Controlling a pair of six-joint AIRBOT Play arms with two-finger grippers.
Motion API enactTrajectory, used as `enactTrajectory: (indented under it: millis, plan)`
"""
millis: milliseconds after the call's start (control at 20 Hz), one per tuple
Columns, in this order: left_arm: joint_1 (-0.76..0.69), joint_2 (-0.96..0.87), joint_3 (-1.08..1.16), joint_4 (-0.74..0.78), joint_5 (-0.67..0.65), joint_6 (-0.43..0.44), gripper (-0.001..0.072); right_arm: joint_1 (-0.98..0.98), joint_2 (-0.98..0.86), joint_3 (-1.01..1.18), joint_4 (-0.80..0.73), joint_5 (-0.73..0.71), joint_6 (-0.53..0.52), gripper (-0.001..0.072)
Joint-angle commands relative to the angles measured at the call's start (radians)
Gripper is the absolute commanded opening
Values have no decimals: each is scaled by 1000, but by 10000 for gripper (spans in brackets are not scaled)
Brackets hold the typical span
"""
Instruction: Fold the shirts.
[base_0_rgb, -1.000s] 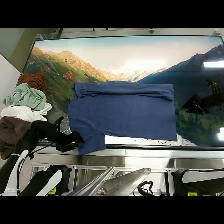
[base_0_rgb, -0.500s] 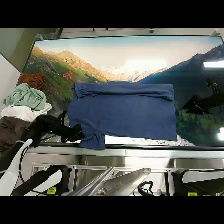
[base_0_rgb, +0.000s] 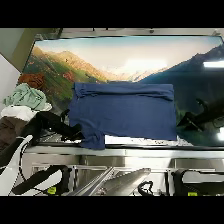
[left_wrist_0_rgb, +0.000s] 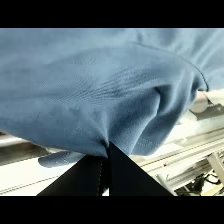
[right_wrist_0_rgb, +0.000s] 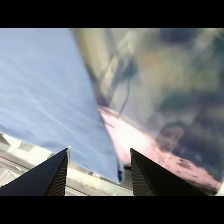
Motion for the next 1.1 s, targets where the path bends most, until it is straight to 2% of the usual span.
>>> enactTrajectory:
  millis: [0,100,300,400,450,500,550,650,750,850,950,1050]
  plan:
    - [0,55,2,0,16,8,19,1,16,-115,8,62,-1,441]
    - [0,103,2,1,16,8,19,9,15,-137,76,72,-25,440]
    - [0,141,2,0,-10,7,19,74,9,-140,85,129,-27,434]
    - [0,141,2,0,-7,8,19,113,7,-140,98,111,-55,225]
    - [0,141,2,0,-11,8,19,128,9,-140,110,98,-64,195]
    - [0,141,2,0,-10,7,19,139,16,-140,115,91,-63,26]
    - [0,141,2,2,-3,4,18,138,27,-140,114,95,-55,29]
    - [-3,142,2,79,54,-63,17,111,64,-140,61,111,5,29]
    - [-31,175,2,219,128,-148,17,65,113,-140,-76,110,85,29]
    - [-82,258,2,340,132,-247,17,21,157,-140,-198,110,156,29]
    - [-124,335,2,335,159,-273,18,-14,185,-140,-200,130,162,29]
    - [-165,378,4,302,109,-277,17,-13,191,-138,-132,148,128,29]
